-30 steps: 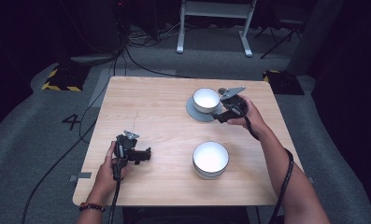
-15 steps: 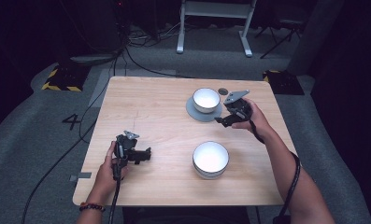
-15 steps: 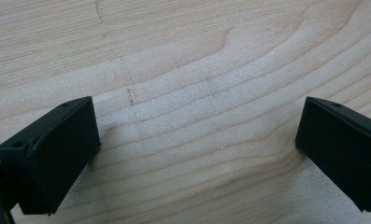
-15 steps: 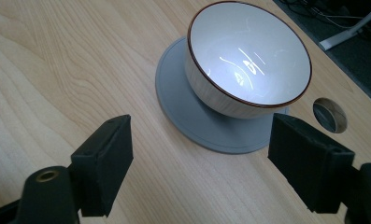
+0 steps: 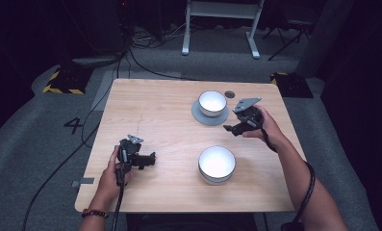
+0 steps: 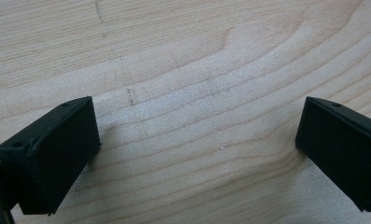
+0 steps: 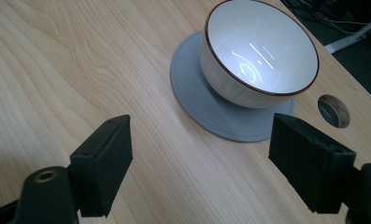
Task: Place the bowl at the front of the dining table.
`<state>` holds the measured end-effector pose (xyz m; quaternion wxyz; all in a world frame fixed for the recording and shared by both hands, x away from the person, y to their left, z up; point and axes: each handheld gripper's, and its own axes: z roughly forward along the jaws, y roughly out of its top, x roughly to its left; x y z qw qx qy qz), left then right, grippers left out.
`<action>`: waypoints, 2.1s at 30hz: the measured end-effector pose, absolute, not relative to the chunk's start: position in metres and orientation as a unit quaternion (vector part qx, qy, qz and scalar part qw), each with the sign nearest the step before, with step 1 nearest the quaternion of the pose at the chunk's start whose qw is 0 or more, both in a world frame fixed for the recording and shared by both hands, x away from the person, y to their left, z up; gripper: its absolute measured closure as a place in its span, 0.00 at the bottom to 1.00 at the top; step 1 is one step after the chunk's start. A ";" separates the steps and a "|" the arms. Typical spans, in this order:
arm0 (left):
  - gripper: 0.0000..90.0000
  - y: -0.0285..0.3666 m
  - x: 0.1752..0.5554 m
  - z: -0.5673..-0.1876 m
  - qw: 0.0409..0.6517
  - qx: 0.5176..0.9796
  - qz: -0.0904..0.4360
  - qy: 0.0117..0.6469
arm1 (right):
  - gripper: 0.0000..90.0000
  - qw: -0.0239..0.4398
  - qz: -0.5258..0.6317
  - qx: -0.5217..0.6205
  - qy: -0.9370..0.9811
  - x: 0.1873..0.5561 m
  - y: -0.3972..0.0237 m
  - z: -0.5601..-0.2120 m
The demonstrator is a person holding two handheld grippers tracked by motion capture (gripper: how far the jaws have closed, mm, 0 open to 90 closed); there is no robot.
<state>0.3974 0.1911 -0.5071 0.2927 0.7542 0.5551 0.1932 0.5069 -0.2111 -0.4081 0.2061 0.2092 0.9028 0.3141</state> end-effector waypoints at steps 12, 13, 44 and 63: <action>0.00 0.191 0.397 -0.507 0.293 0.754 0.193 0.556 | 0.23 0.207 0.310 0.200 0.906 0.492 -0.217 -0.411; 0.00 0.191 0.397 -0.507 0.293 0.754 0.193 0.555 | 0.23 0.205 0.311 0.199 0.907 0.491 -0.217 -0.411; 0.00 0.191 0.397 -0.507 0.293 0.754 0.193 0.555 | 0.20 0.215 0.309 0.189 0.907 0.453 -0.237 -0.423; 0.00 0.191 0.397 -0.507 0.293 0.754 0.193 0.555 | 0.19 0.223 0.307 0.204 0.902 0.436 -0.259 -0.436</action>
